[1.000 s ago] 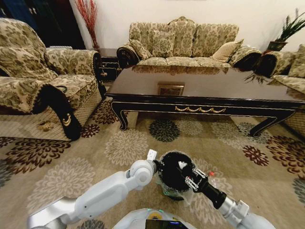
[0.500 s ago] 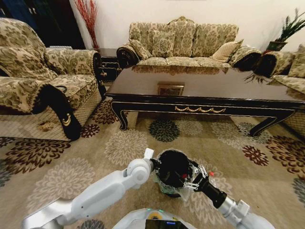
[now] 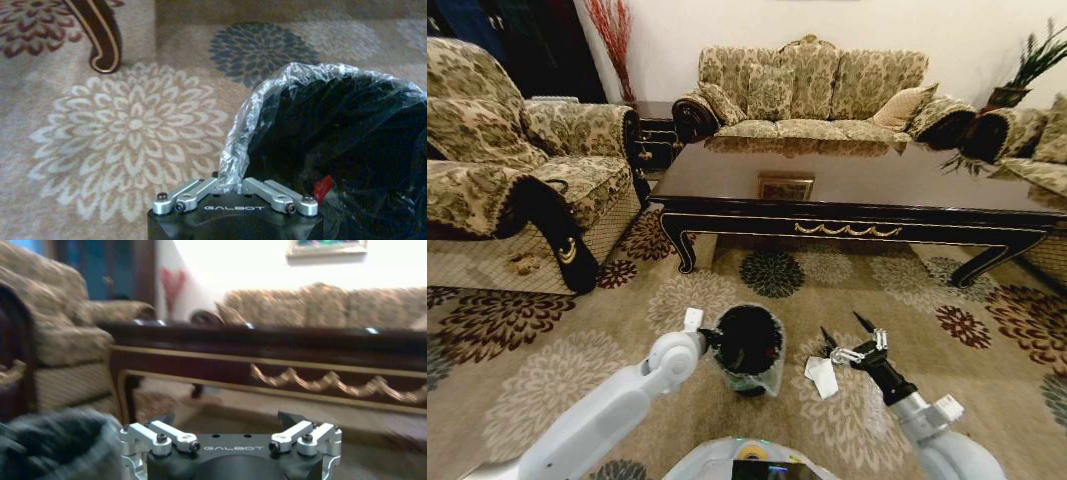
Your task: Move to the front of the table and pick up the trash from the floor, then place it into the trash bin.
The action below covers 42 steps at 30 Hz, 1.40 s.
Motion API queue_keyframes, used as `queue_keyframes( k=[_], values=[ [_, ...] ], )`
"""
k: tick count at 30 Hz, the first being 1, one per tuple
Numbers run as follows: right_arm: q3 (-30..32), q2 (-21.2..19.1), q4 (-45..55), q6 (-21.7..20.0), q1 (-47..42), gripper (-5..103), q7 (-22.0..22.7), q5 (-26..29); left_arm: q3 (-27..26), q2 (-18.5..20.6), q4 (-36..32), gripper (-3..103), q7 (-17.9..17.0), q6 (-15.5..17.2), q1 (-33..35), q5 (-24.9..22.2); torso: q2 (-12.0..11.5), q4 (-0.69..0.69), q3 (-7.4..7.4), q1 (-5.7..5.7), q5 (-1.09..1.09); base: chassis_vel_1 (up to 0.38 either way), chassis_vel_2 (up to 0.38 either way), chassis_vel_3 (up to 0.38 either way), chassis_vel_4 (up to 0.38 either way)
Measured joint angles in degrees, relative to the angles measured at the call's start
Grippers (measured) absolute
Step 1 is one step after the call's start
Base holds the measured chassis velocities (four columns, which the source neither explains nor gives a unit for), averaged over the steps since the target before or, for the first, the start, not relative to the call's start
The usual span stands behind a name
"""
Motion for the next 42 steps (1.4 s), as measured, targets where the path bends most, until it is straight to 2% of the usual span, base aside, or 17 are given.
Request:
queue_keyframes(
  k=[2,5,7,9,11,14,15,19,21,25,27,35,42],
  values=[
    [-0.1,-0.11,-0.86,-0.58,0.42,100,1.16,0.0,-0.88,-0.04,-0.03,2,0.23,0.0,0.27,0.0,0.0,0.0,0.0,0.0,0.0,0.0,0.0,0.0,0.0],
    [-0.51,-0.34,-4.25,-3.88,2.29,100,6.8,0.26,-3.56,-0.96,0.01,2,0.56,0.0,0.26,-0.16,0.0,-0.01,0.0,0.0,-0.02,0.0,0.0,0.0,0.0],
    [-0.56,-0.56,-5.33,-5.1,2.81,100,8.46,0.37,-4.2,-0.99,0.03,2,0.66,0.0,0.16,-0.3,0.0,-0.01,0.0,0.0,0.0,0.0,0.0,0.0,0.0],
    [-0.58,-1.33,-7.26,-9.4,3.46,100,11.36,0.92,-5.31,-0.58,-0.07,2,1.07,-0.01,0.27,-0.63,0.0,0.0,0.0,0.0,0.01,0.0,0.0,0.0,0.0],
    [-0.58,-1.54,-7.76,-11.04,3.54,100,12.3,1.1,-5.47,-0.4,-0.09,2,1.18,0.0,0.33,-0.66,0.0,0.01,0.0,0.0,0.01,0.0,0.0,0.0,0.0],
    [-0.73,-1.73,-9.31,-19.02,3.7,100,16.37,3.21,-5.66,-0.1,0.06,2,1.86,0.0,0.35,-0.62,0.0,0.01,0.0,0.0,0.0,0.0,0.0,0.0,0.0],
    [-0.73,-1.73,-9.31,-19.02,3.7,100,16.37,3.21,-5.66,-0.1,0.06,2,1.86,0.0,0.35,-0.62,0.0,0.01,0.0,0.0,0.0,0.0,0.0,0.0,0.0],
    [-0.87,-1.5,-10.78,-26.98,4.35,100,18.73,7.67,-5.75,-0.13,0.23,2,2.44,0.0,0.71,-0.57,0.0,0.0,0.0,0.0,0.0,0.0,0.0,0.0,0.0],
    [-0.87,-1.5,-10.83,-27.36,4.38,100,18.82,7.92,-5.76,-0.12,0.23,2,2.45,0.0,0.72,-0.57,0.0,0.0,0.0,0.0,0.0,0.0,0.0,0.0,0.0],
    [-0.8,-1.96,-12.22,-34.91,5.24,100,19.02,12.54,-5.73,-0.16,0.22,2,2.55,0.0,0.8,-0.57,0.0,0.01,0.0,0.0,0.0,0.0,0.0,0.0,0.0],
    [-0.92,-2.25,-12.9,-36.73,5.86,100,19.04,14.18,-5.46,-0.21,0.22,2,2.68,0.0,0.64,-0.57,0.0,0.0,0.0,0.0,0.0,0.0,0.0,0.0,0.0],
    [-3.86,-2.64,-17.7,-37.99,10.49,100,19.15,15.54,-5.39,-0.02,0.3,2,3.04,0.0,0.37,-0.57,0.0,0.01,0.0,0.0,0.01,0.0,0.0,0.0,0.0],
    [-8.87,-2.54,-27.09,-39.43,18.61,100,19.28,16.57,-5.48,0.81,-0.74,2,2.68,0.0,1.44,-0.56,0.0,0.01,0.0,0.0,-0.01,0.0,0.0,0.0,0.0]
  ],
)
